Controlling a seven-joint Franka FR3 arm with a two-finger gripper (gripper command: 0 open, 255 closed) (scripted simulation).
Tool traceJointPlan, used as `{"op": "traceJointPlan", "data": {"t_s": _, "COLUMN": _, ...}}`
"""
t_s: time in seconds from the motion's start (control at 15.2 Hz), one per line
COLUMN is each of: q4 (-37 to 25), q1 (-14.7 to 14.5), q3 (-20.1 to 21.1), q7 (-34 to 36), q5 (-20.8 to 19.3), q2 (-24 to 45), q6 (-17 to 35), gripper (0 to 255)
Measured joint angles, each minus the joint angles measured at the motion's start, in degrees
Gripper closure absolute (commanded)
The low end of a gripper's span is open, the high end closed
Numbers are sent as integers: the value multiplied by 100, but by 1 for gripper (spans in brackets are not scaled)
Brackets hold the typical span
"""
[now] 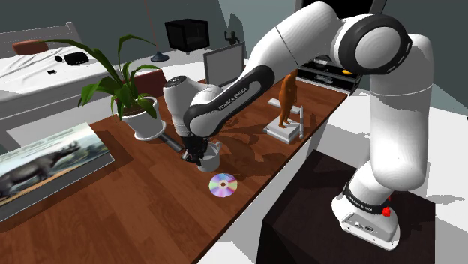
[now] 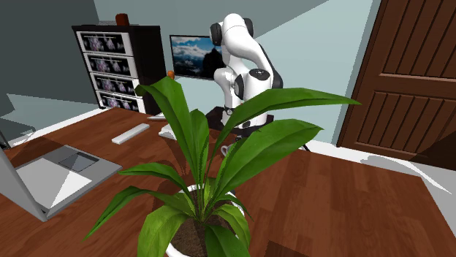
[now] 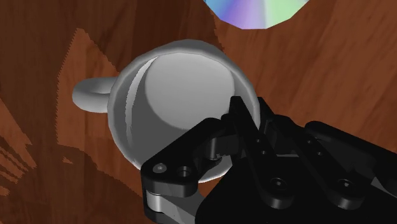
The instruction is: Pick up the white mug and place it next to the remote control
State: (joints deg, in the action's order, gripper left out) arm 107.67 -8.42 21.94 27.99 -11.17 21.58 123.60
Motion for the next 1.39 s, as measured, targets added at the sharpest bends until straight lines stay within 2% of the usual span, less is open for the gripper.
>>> {"op": "traceJointPlan", "data": {"t_s": 0.46, "q4": -44, "q1": 16, "q3": 19, "q7": -33, "q5": 45, "q2": -84, "q6": -124, "gripper": 255}}
{"op": "traceJointPlan", "data": {"t_s": 1.39, "q4": -530, "q1": 79, "q3": 112, "q7": -216, "q5": 295, "q2": -553, "q6": -1035, "gripper": 255}}
